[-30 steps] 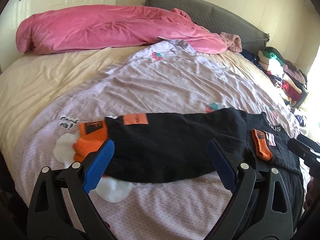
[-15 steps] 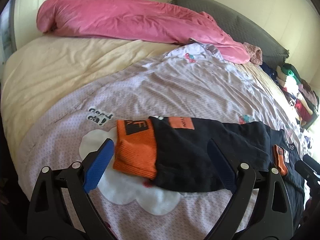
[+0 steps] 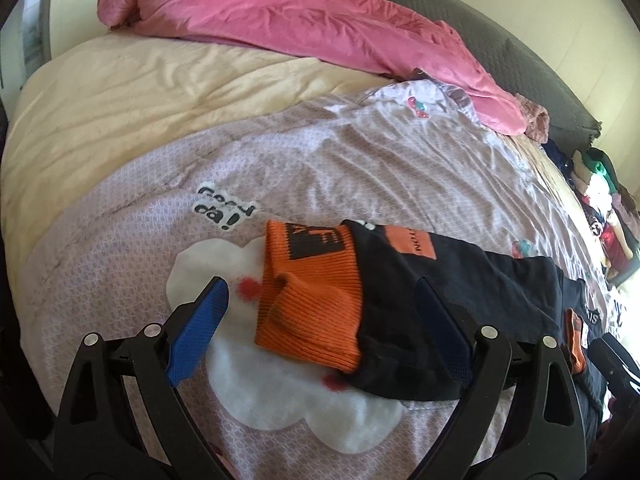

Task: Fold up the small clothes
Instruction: 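Close the left gripper on the second orange cuff, then lift the sleeve and carry it across the sweatshirt body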

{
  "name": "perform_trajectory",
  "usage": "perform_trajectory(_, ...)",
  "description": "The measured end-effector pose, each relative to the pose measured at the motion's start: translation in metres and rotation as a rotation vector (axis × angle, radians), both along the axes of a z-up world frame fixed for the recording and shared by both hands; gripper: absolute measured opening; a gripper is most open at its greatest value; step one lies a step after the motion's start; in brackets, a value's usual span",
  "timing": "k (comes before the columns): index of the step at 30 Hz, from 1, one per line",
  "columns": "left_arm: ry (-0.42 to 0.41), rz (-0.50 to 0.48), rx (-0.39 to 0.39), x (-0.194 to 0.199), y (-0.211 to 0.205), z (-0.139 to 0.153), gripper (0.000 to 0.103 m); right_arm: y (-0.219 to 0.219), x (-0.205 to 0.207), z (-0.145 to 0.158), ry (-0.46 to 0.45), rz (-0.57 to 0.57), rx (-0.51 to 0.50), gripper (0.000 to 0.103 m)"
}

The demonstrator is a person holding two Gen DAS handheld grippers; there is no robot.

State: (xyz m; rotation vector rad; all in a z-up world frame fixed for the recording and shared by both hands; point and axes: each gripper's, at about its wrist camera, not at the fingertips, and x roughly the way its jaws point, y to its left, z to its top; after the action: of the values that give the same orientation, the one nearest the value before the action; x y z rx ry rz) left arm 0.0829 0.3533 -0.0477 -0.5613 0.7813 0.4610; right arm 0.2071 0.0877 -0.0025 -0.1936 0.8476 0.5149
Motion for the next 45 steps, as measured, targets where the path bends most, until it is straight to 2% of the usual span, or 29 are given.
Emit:
perform_trajectory(2,0.001,-0.002,-0.010,0.001,0.001,-0.004,0.075,-0.001,0.002,-0.003,0.010,-0.009,0.010,0.099)
perform_trajectory(3,-0.002,-0.001,-0.011,0.002,0.001,-0.005,0.073,-0.001,0.002,-0.004,0.014,-0.010,0.018,0.099)
perform_trajectory(5,-0.019,-0.009,-0.011,0.002,0.001,-0.004,0.053,-0.003,0.002,-0.006,0.020,-0.015,0.030,0.099)
perform_trajectory(6,-0.020,-0.011,-0.008,0.002,0.000,-0.004,0.050,-0.004,0.002,-0.007,0.023,-0.019,0.036,0.099)
perform_trajectory(10,-0.040,-0.042,-0.021,0.004,-0.001,-0.003,0.020,-0.011,0.003,-0.009,0.035,-0.038,0.067,0.099)
perform_trajectory(13,-0.059,-0.064,-0.009,0.005,-0.006,0.001,0.011,-0.016,0.001,-0.009,0.038,-0.049,0.079,0.099)
perform_trajectory(27,-0.138,-0.141,0.076,0.000,-0.033,0.033,0.008,-0.068,-0.003,-0.007,0.063,-0.140,0.132,0.099)
perform_trajectory(32,-0.167,-0.164,0.074,-0.003,-0.045,0.045,0.008,-0.096,-0.008,0.001,0.051,-0.184,0.154,0.099)
perform_trajectory(37,-0.196,-0.201,0.040,-0.004,-0.062,0.059,0.008,-0.126,-0.015,0.006,0.046,-0.226,0.184,0.099)
perform_trajectory(45,-0.195,-0.257,0.062,0.003,-0.100,0.079,0.007,-0.172,-0.020,0.012,0.051,-0.283,0.237,0.099)
